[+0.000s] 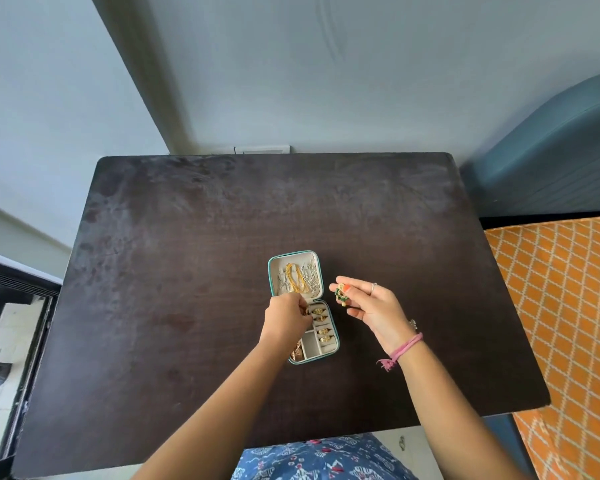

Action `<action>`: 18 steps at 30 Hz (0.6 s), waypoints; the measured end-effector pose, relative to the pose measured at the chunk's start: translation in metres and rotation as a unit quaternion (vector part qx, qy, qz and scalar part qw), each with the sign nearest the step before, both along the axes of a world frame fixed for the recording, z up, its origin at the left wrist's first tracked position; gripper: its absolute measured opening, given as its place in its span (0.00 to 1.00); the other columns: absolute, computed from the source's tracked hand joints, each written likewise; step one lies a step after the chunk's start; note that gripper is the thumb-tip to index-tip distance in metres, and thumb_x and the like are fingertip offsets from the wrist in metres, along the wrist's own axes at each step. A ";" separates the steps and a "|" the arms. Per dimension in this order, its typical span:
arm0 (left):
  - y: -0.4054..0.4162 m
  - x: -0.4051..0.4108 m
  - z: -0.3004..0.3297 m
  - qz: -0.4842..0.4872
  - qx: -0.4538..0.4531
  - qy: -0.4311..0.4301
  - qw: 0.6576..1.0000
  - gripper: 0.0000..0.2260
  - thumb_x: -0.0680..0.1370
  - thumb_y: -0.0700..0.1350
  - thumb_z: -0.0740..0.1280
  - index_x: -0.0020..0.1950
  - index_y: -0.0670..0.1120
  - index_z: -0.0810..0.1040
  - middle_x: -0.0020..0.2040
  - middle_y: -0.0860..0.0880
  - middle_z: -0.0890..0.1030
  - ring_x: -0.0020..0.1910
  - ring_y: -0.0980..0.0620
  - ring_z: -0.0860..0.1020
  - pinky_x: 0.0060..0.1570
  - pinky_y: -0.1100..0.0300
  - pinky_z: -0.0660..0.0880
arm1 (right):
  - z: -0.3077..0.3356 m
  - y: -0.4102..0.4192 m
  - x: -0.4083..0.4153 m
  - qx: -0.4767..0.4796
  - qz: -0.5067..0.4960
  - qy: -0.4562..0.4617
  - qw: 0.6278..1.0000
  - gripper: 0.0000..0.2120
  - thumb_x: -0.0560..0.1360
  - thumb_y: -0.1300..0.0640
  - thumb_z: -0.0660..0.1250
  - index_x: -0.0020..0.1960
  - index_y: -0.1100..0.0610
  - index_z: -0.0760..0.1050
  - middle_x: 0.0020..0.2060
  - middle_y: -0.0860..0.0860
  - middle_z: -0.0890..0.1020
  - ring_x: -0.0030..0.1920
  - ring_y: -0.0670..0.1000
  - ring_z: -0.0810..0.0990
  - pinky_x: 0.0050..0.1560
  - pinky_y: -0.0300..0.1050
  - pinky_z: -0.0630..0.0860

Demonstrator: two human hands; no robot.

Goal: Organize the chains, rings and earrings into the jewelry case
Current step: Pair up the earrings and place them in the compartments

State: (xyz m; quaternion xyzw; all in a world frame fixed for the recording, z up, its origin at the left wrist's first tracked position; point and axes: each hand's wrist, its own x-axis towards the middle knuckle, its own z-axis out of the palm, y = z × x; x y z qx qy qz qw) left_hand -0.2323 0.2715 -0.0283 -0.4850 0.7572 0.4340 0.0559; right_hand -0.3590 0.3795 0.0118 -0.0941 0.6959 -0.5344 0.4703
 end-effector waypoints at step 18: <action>-0.007 -0.019 -0.001 -0.133 -0.064 -0.140 0.979 0.08 0.76 0.34 0.64 0.54 0.39 0.77 0.51 0.42 0.80 0.49 0.44 0.82 0.41 0.57 0.75 | -0.009 0.002 0.002 0.022 0.048 0.056 0.997 0.11 0.78 0.61 0.64 0.59 0.53 0.79 0.51 0.48 0.84 0.53 0.46 0.81 0.47 0.37 0.77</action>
